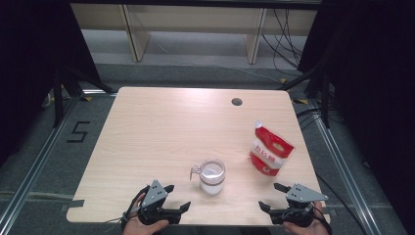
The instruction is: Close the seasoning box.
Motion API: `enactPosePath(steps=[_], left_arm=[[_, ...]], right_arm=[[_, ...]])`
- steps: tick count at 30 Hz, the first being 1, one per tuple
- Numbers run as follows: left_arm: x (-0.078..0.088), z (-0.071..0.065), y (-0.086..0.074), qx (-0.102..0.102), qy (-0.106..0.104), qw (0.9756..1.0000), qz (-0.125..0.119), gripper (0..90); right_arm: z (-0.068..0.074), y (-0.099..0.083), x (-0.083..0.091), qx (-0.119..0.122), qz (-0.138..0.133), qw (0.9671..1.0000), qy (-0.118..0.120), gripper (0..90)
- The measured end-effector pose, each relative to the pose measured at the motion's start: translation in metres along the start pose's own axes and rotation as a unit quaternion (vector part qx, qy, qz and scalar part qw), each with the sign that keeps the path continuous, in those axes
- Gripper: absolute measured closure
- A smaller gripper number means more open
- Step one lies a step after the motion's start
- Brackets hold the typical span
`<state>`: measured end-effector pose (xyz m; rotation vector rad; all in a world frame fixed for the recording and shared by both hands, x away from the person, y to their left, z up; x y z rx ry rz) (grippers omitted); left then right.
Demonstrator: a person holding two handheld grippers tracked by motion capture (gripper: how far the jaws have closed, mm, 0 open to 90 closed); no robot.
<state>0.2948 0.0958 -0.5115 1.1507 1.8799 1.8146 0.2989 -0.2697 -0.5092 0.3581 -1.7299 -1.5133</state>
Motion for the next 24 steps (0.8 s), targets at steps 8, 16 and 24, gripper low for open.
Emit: enactPosePath(steps=[8, 16, 24], left_arm=[[0.0037, 0.003, 0.0, 0.001, 0.004, 1.0, 0.004, 19.5], [0.0034, 0.0047, -0.0004, -0.011, -0.001, 0.9999, 0.007, 19.5], [0.0021, 0.0045, -0.0013, 0.002, 0.004, 1.0, 0.004, 19.4]], right_arm=[[0.0027, -0.0032, -0.0015, 0.0, 0.006, 1.0, 0.007, 16.0], [0.0036, -0.004, -0.0011, -0.006, 0.016, 0.9999, 0.002, 16.0], [0.0028, -0.004, -0.0012, -0.008, 0.014, 0.9999, 0.001, 16.0]])
Point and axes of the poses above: each handheld gripper's, and its own axes: x roughly backward along the jaws, y roughly out of its top, z roughly to its left, the point moved 4 cm from there along -x, roughly forward along the jaws, and after that the axes turned 11 degrees about -z, right-handed, at the moved point
